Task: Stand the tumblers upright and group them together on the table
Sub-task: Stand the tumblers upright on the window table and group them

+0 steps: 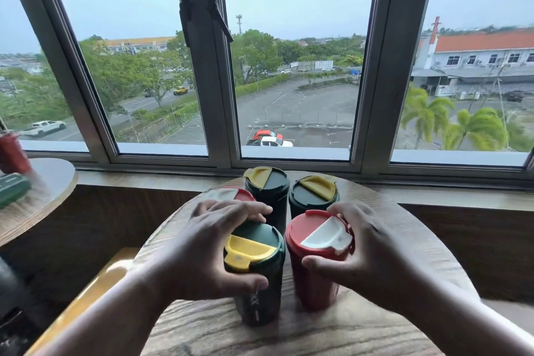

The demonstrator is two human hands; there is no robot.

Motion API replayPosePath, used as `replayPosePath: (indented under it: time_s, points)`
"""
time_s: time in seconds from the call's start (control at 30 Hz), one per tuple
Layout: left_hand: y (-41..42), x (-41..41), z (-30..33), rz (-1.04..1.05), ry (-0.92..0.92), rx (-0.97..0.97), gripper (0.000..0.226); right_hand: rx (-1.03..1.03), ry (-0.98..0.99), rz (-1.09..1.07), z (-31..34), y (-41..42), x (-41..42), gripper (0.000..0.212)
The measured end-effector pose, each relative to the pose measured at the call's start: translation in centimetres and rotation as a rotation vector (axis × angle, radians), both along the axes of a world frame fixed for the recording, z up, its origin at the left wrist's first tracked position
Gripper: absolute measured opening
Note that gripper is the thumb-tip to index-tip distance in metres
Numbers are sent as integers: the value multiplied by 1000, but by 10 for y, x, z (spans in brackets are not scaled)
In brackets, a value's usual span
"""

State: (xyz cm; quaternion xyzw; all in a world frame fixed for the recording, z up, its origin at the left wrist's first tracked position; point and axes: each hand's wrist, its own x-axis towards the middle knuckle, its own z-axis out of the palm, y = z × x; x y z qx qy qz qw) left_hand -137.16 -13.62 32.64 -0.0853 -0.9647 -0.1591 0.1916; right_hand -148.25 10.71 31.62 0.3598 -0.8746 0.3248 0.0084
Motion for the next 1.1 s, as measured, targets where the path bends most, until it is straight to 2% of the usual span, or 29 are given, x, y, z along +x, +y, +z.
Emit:
replayPosePath:
  time_s: [0.13, 0.27, 0.53, 1.1]
  points:
    - [1, -3, 1, 13, -5, 30, 81, -8, 23, -46, -7, -2, -4, 68]
    - [4, -3, 3, 29, -15, 16, 83, -9, -12, -21, -10, -2, -5, 82]
    - [7, -4, 5, 30, -39, 84, 79, -26, -9, -50, -13, -3, 0, 82]
    - [-1, -6, 6, -54, -86, 45, 84, -37, -10, 6, -20, -1, -7, 91]
